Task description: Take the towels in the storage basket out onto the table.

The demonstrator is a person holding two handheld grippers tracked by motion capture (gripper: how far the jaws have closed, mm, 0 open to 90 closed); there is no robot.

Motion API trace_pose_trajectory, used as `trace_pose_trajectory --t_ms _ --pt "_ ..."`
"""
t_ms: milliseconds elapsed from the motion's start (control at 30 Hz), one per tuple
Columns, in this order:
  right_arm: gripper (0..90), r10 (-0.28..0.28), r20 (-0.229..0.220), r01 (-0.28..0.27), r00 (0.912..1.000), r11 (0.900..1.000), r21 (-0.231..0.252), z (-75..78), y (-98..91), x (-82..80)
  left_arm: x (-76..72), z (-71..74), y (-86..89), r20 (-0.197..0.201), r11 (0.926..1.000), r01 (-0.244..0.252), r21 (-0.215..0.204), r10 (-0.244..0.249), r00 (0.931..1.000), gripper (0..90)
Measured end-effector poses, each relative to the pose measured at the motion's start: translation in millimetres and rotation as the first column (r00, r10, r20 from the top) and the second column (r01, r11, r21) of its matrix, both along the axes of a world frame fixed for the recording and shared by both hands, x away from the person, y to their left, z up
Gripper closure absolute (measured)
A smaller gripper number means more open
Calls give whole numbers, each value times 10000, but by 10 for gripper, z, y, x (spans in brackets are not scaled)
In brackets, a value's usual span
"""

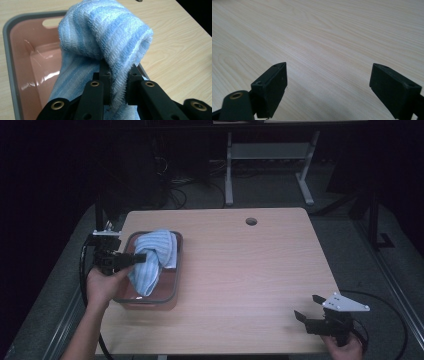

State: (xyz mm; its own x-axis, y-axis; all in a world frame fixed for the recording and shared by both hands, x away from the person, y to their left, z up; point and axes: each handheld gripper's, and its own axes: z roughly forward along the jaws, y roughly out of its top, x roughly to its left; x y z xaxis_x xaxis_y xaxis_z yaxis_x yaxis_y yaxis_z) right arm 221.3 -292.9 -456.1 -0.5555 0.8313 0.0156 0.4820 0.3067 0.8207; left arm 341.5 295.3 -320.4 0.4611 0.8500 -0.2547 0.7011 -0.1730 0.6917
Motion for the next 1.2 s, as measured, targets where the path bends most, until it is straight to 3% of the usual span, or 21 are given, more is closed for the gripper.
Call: trace_pose_trajectory --t_ms 233,667,1200 --pt "142 84 -15 -84 10000 10000 -17 -9 9 10 -11 91 -13 21 10000 35 51 -35 10000 792" --pt "142 14 -27 -14 10000 10000 -9 -9 2 16 -10 352 -82 466 9998 183 -64 -180 9988 793" --pt "141 32 26 -32 10000 10000 -46 -3 0 7 -6 509 -289 703 9964 832 -130 -821 9941 793"
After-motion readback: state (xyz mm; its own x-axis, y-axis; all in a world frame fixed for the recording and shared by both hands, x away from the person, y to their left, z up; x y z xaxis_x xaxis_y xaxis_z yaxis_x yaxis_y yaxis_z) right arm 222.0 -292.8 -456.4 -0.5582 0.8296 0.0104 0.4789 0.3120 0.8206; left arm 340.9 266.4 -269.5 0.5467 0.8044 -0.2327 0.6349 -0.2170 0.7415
